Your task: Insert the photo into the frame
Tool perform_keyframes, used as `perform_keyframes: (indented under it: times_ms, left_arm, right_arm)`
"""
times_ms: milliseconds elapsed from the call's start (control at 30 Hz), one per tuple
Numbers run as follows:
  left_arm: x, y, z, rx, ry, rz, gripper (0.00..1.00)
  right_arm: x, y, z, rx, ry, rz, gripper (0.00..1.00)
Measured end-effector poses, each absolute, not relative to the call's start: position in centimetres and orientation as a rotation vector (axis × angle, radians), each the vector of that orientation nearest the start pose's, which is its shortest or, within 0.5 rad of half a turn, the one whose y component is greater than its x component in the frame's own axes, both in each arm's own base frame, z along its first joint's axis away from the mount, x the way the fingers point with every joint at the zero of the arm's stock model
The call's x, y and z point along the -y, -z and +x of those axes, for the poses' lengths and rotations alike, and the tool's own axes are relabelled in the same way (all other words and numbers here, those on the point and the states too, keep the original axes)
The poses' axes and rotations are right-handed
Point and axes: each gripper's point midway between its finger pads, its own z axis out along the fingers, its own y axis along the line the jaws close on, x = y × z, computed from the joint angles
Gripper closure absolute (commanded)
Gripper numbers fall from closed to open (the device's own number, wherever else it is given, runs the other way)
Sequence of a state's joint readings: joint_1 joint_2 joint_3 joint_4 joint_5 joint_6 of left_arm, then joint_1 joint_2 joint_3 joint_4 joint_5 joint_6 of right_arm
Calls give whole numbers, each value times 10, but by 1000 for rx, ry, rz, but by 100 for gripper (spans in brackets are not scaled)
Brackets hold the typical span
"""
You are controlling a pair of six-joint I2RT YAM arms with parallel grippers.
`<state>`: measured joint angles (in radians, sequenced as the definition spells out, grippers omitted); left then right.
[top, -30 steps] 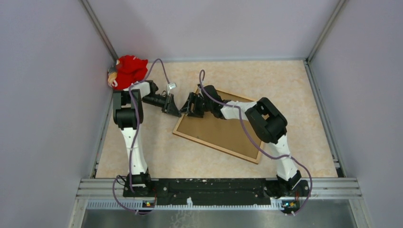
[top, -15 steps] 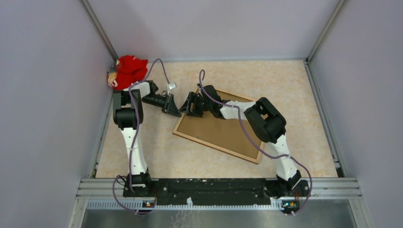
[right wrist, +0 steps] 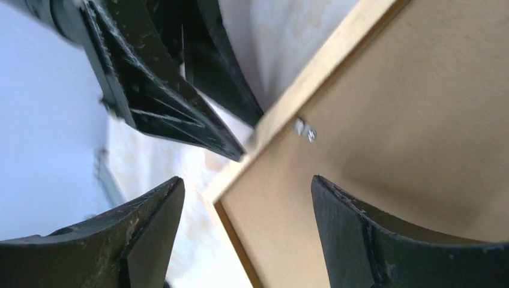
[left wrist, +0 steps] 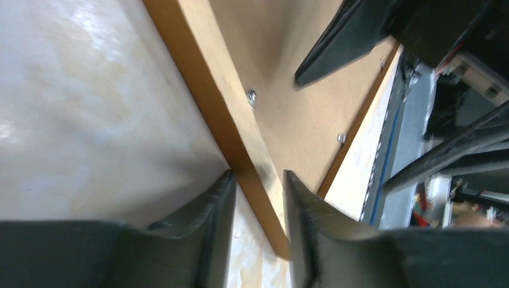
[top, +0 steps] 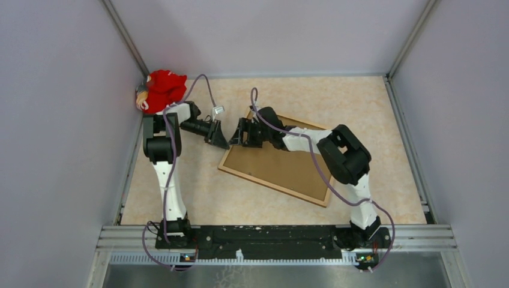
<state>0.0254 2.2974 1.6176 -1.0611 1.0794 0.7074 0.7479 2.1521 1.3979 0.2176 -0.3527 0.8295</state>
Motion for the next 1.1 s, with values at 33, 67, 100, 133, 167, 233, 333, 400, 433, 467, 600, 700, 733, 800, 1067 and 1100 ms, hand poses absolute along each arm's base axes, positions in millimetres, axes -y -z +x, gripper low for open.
perform_keyframes:
  times_ms: [33, 67, 100, 133, 167, 233, 333, 400, 433, 467, 600, 700, 733, 800, 1067, 1100]
  left_arm:
    - [133, -32, 363, -2407, 1482, 720, 14]
    - [134, -35, 361, -2408, 1494, 717, 3]
    - [135, -42, 358, -2404, 1511, 713, 1]
    - [136, -52, 355, -2398, 1520, 714, 1]
    - [135, -57, 355, -2390, 1484, 753, 1]
    - [132, -66, 358, -2366, 1408, 823, 1]
    - [128, -77, 360, -2332, 1339, 888, 1]
    - [125, -83, 361, -2311, 1306, 916, 1]
    - [124, -86, 361, -2303, 1291, 928, 1]
    - [122, -89, 360, -2295, 1276, 941, 1]
    - [120, -98, 356, -2272, 1245, 967, 1]
    - [118, -102, 350, -2267, 1228, 979, 1]
    - [117, -104, 348, -2261, 1221, 984, 1]
    - [115, -107, 344, -2247, 1214, 990, 1]
    - [111, -125, 336, -2164, 1193, 1008, 1]
    - [111, -128, 335, -2145, 1197, 1016, 1]
  right_arm:
    - [-443, -73, 349, -2355, -1211, -186, 24]
    - [-435, -77, 343, -2352, -1175, -242, 24]
    - [-427, -83, 337, -2346, -1137, -298, 25]
    - [-417, -91, 330, -2329, -1096, -365, 29]
    - [-408, -98, 323, -2315, -1055, -422, 32]
    - [-388, -113, 306, -2273, -961, -543, 35]
    - [-364, -121, 271, -2229, -837, -711, 35]
    - [-353, -113, 243, -2224, -764, -831, 35]
    - [-349, -104, 230, -2231, -728, -888, 36]
    - [-344, -96, 221, -2245, -694, -929, 36]
    - [-319, -58, 187, -2314, -517, -1091, 40]
    - [-306, -48, 180, -2324, -409, -1149, 43]
    - [-305, -48, 181, -2318, -387, -1155, 43]
    - [-303, -48, 183, -2306, -349, -1156, 44]
    - [-294, -42, 188, -2291, -253, -1155, 56]
    - [-294, -40, 188, -2293, -241, -1157, 58]
